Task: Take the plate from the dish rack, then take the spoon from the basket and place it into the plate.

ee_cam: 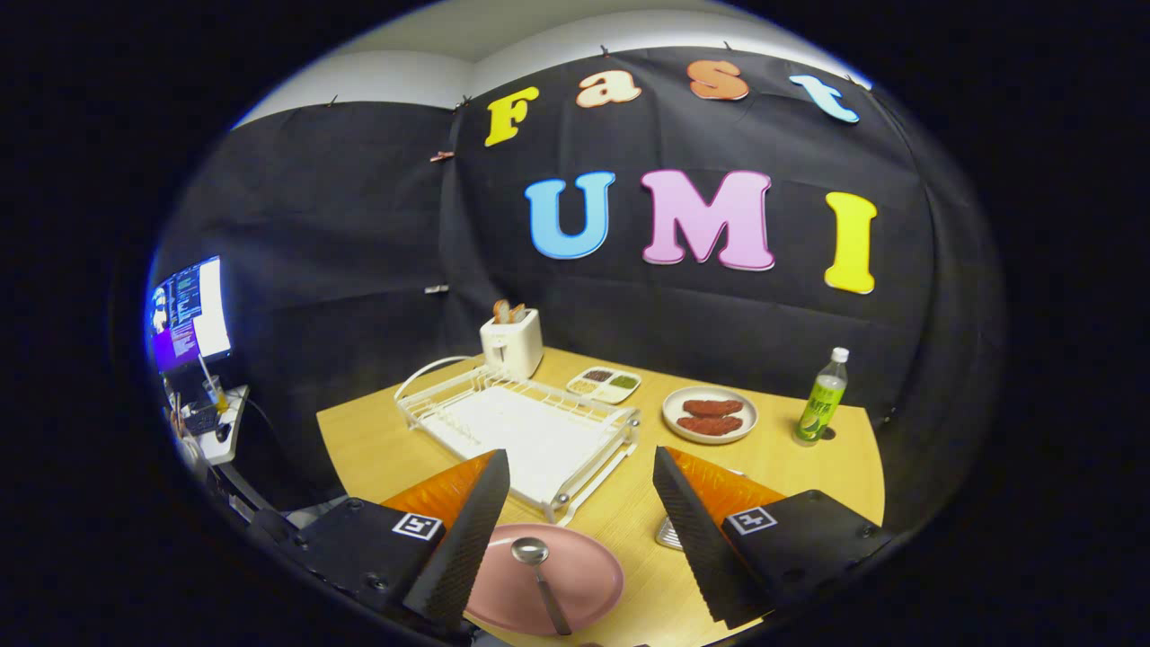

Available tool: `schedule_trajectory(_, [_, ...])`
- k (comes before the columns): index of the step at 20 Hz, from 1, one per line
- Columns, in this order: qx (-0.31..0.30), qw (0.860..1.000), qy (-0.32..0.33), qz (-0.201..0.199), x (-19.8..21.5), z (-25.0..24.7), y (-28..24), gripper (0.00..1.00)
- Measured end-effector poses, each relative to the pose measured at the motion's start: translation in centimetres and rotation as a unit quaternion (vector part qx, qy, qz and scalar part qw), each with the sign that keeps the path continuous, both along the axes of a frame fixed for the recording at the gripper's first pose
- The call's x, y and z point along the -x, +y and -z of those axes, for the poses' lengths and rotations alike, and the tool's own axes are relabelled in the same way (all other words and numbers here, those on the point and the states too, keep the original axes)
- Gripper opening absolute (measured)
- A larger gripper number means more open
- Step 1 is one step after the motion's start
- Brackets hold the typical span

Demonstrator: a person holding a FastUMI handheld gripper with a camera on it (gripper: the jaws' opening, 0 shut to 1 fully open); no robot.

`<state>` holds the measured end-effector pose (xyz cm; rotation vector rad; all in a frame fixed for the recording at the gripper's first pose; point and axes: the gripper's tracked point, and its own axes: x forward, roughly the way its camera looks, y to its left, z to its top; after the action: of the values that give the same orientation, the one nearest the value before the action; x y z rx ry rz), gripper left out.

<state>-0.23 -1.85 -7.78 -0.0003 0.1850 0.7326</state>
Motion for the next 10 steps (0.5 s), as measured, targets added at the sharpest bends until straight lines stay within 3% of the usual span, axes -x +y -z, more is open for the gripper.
schedule_trajectory(4, [-0.02,0.996,-0.038,0.084,-0.5,-5.4,-2.4,0.98])
schedule_trajectory(10, [-0.053,0.976,-0.054,0.206,0.8,-9.8,-4.8,0.98])
